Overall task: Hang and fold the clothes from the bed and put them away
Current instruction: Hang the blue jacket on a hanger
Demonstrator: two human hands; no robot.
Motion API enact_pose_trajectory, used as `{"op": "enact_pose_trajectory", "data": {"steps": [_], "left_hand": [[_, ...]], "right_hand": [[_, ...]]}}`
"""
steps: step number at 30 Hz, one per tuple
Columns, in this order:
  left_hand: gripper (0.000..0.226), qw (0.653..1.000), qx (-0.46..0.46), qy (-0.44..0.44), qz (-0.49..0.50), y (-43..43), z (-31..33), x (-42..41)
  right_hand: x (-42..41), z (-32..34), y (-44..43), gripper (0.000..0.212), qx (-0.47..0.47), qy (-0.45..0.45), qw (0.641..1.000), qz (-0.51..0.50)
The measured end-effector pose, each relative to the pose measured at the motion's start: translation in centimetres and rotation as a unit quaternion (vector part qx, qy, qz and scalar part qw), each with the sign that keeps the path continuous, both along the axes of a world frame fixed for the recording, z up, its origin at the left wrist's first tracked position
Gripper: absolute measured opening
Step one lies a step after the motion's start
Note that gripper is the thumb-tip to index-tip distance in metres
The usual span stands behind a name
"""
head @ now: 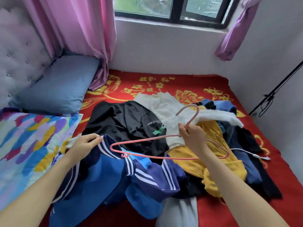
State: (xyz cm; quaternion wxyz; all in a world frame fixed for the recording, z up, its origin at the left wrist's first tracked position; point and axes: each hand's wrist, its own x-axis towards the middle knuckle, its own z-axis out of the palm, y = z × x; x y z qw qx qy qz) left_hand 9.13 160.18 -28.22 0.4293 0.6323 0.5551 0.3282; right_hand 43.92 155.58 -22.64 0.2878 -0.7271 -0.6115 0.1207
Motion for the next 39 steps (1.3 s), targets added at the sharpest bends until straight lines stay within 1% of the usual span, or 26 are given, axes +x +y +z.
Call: {"op": "enact_pose_trajectory", "data": {"steps": [5, 7, 9, 12, 13, 15, 17, 18, 21, 24, 26, 27, 29, 30, 31, 33, 35, 37, 39], "left_hand": [[0.022, 0.992, -0.047, -0.077, -0.086, 0.8, 1.6, -2.9], [0.022, 0.984, -0.082, -0.115, -0.111, 1.3, 2.1, -4.4], [0.02, 0.973, -0.117, -0.153, -0.124, 1.7, 2.7, -6.0], [0.02, 0.96, -0.146, -0.197, -0.131, 2.4, 3.8, -7.9], [0.021, 0.96, -0.139, -0.196, -0.14, 2.7, 4.1, -8.1], [0.022, 0.967, -0.103, -0.164, -0.166, 2.9, 4.7, -8.3], [0.017, 0.977, -0.057, -0.125, -0.162, 3.0, 5.0, -8.3], [0.014, 0.982, -0.029, -0.11, -0.154, 3.0, 5.1, -8.4], [0.02, 0.983, 0.051, -0.085, -0.157, 2.4, 5.7, -8.3], [0.021, 0.975, 0.106, -0.086, -0.177, 1.5, 7.3, -8.1], [0.017, 0.972, 0.138, -0.082, -0.172, 1.4, 8.7, -8.2], [0.015, 0.972, 0.146, -0.086, -0.166, 1.4, 9.4, -8.3], [0.015, 0.971, 0.131, -0.122, -0.158, 1.3, 10.8, -8.1], [0.016, 0.969, 0.119, -0.144, -0.16, 0.9, 11.5, -7.6], [0.017, 0.966, 0.112, -0.156, -0.17, 0.4, 12.3, -6.8], [0.02, 0.96, 0.141, -0.135, -0.202, -0.5, 13.4, -4.8], [0.022, 0.954, 0.19, -0.075, -0.218, -0.9, 14.3, -3.5], [0.019, 0.951, 0.224, -0.011, -0.214, -0.5, 15.0, -3.7], [0.01, 0.949, 0.243, 0.044, -0.197, 0.1, 15.3, -4.9]], "right_hand": [[-4.6, 2.0, -1.3, 0.048, 0.043, -0.038, 0.998, -0.023], [-5.4, 2.8, -1.6, 0.049, 0.063, -0.025, 0.996, -0.051], [-6.0, 3.6, -2.0, 0.052, 0.086, -0.009, 0.994, -0.071], [-7.8, 4.5, -2.8, 0.05, 0.106, -0.04, 0.991, -0.071], [-8.5, 4.5, -2.9, 0.049, 0.105, -0.059, 0.99, -0.07], [-10.0, 4.3, -3.3, 0.048, 0.1, -0.082, 0.989, -0.077], [-10.9, 4.1, -3.5, 0.048, 0.099, -0.091, 0.988, -0.082], [-11.2, 4.2, -3.7, 0.048, 0.108, -0.09, 0.986, -0.085], [-12.0, 4.7, -4.3, 0.05, 0.141, -0.061, 0.983, -0.097], [-12.8, 5.8, -4.8, 0.062, 0.18, -0.057, 0.977, -0.098], [-12.7, 7.3, -5.0, 0.07, 0.228, -0.066, 0.967, -0.088], [-12.6, 8.2, -5.2, 0.071, 0.261, -0.077, 0.959, -0.079], [-12.4, 9.6, -5.3, 0.068, 0.316, -0.103, 0.942, -0.055], [-12.8, 10.0, -5.4, 0.066, 0.32, -0.111, 0.94, -0.042], [-13.4, 9.8, -5.3, 0.064, 0.305, -0.111, 0.945, -0.036], [-15.3, 8.6, -4.8, 0.056, 0.249, -0.076, 0.965, -0.042], [-16.7, 7.3, -4.3, 0.048, 0.203, -0.003, 0.976, -0.075], [-16.6, 6.8, -4.1, 0.046, 0.197, 0.05, 0.974, -0.104], [-15.6, 7.4, -4.4, 0.046, 0.225, 0.079, 0.963, -0.123]]}}
